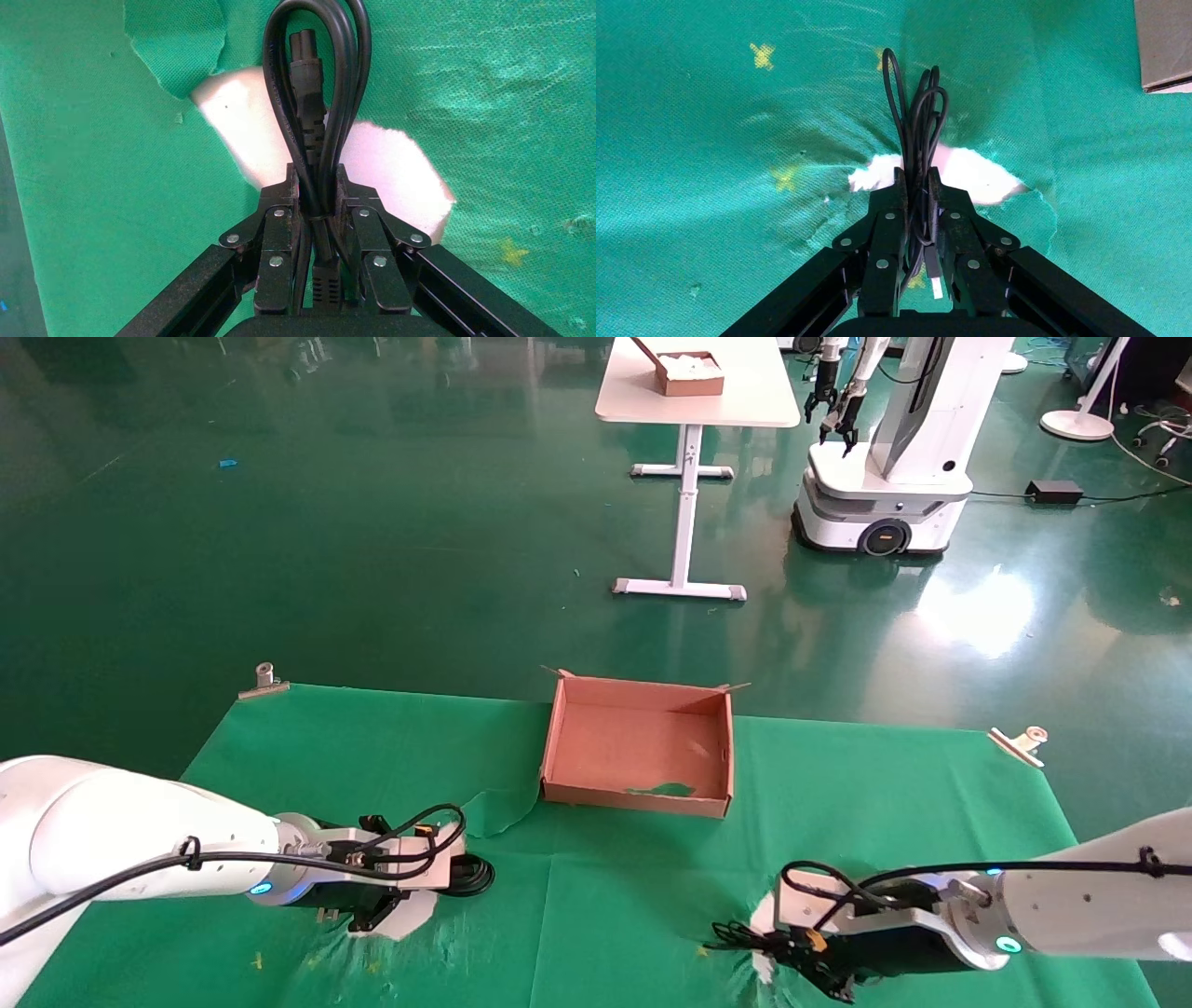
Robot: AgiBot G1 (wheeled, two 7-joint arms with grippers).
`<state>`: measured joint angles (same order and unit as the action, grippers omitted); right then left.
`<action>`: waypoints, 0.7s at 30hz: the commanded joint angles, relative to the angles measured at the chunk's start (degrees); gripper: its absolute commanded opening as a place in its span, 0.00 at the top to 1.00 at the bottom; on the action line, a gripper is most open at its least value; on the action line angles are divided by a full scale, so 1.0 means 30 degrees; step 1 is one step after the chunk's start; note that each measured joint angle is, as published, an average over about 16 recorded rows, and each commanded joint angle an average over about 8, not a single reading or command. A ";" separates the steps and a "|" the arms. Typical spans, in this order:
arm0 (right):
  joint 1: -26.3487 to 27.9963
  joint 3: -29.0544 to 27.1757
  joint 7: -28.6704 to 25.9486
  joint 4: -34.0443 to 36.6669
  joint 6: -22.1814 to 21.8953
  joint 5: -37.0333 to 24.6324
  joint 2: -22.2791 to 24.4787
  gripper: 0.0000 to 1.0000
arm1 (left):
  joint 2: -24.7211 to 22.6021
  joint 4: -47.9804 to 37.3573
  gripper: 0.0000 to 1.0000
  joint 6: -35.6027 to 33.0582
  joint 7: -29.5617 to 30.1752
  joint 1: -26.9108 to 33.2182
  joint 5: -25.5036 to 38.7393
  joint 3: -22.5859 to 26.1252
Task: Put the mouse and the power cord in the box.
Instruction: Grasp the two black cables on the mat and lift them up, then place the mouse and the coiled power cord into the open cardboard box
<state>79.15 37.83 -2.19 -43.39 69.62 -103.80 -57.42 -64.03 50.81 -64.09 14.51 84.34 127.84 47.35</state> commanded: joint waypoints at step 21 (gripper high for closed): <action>0.4129 -0.2143 -0.0918 0.0156 -0.1231 0.0690 0.2534 1.00 | -0.4372 -0.1087 1.00 0.4237 -0.4304 0.2638 -0.4469 -0.1324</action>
<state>91.14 31.53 -4.96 -43.42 66.71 -101.52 -49.59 -75.55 48.51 -51.59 1.51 91.73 113.91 45.19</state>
